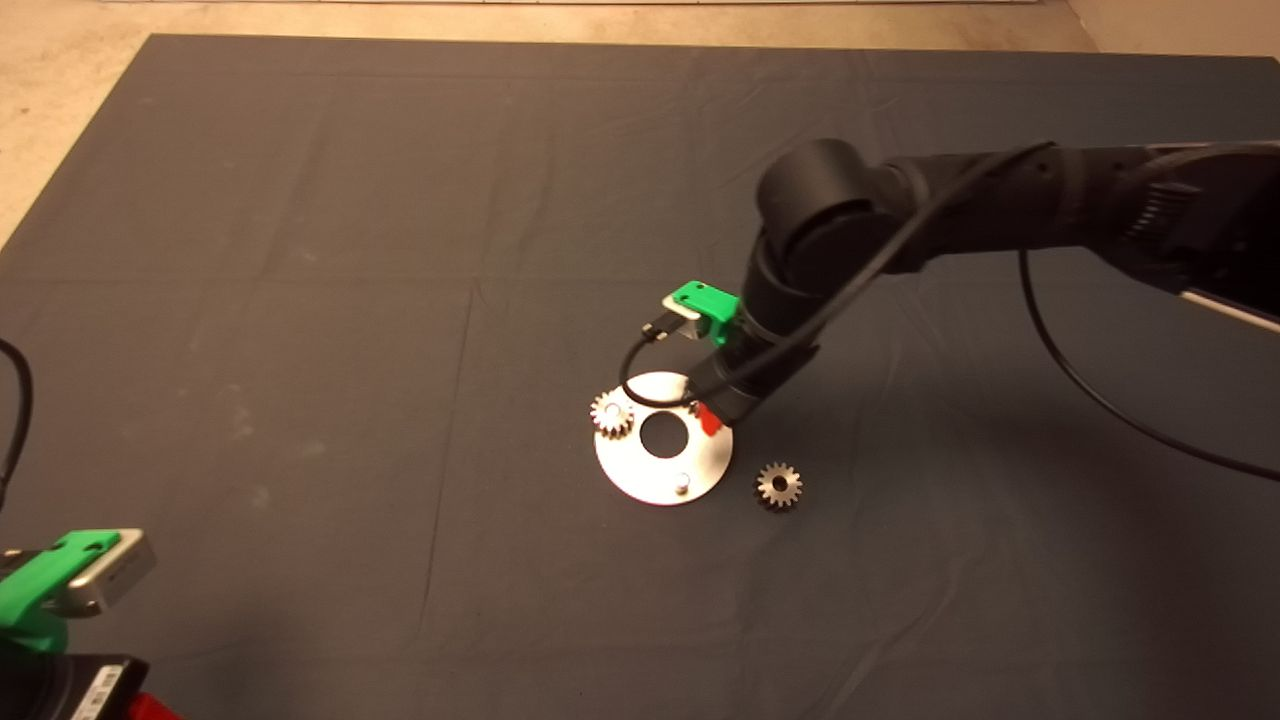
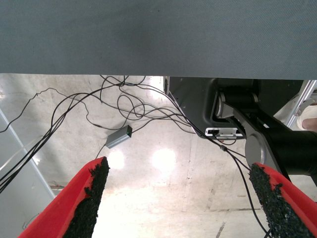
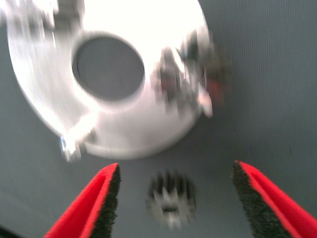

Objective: Install three planetary gears onto the carrier pins

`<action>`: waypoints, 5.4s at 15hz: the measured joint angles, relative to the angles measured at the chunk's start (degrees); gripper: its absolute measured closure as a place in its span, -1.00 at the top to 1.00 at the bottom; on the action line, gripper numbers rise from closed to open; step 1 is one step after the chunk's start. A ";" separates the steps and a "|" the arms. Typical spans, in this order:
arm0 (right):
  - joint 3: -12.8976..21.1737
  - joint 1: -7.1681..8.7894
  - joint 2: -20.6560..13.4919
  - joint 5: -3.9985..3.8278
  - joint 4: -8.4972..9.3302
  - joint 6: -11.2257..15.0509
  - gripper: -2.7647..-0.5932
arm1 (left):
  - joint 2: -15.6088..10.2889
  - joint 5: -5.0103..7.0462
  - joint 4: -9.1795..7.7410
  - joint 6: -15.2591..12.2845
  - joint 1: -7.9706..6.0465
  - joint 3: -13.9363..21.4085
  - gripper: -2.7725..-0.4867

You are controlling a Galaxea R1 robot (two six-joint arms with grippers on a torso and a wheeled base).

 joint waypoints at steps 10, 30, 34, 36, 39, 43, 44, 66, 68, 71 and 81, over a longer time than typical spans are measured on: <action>15.91 0.33 -12.08 -0.39 1.00 -0.63 0.19 | -1.11 -0.01 -0.06 3.05 0.00 0.00 0.34; 19.81 -2.78 -12.33 -0.22 1.19 -22.02 0.31 | -1.74 -0.01 -2.10 4.91 0.00 0.00 0.34; 17.64 -4.29 -12.35 -0.24 1.13 -26.01 0.31 | -1.74 -0.02 -2.38 4.91 0.00 0.00 0.34; 16.87 -4.35 -12.33 -0.24 0.92 -26.82 0.31 | -1.77 0.00 -2.43 4.92 0.00 0.00 0.34; 15.70 -5.57 -11.97 -0.22 0.31 -28.12 0.31 | -1.74 0.00 -2.49 4.94 0.00 0.00 0.34; 14.56 -5.90 -10.71 -0.22 -1.68 -28.57 0.31 | -1.77 -0.02 -2.54 5.57 0.00 0.00 0.34; 14.48 -5.90 -10.60 -0.20 -2.58 -28.73 0.31 | -1.77 0.00 -2.54 5.77 0.00 0.00 0.34; 13.93 -7.35 -9.29 -0.22 -9.30 -28.96 0.31 | -3.34 -0.02 -2.57 9.31 0.00 0.00 0.34; 13.93 -7.61 -9.29 -0.22 -9.32 -28.96 0.31 | -3.36 0.00 -2.57 9.55 0.00 0.00 0.34; 13.93 -8.59 -9.13 -0.22 -9.60 -28.96 0.31 | -3.50 0.00 -2.57 10.26 0.00 0.00 0.34; 13.07 -10.08 -8.17 -0.24 -12.97 -28.98 0.31 | -3.94 -0.02 -2.57 11.23 0.00 0.00 0.34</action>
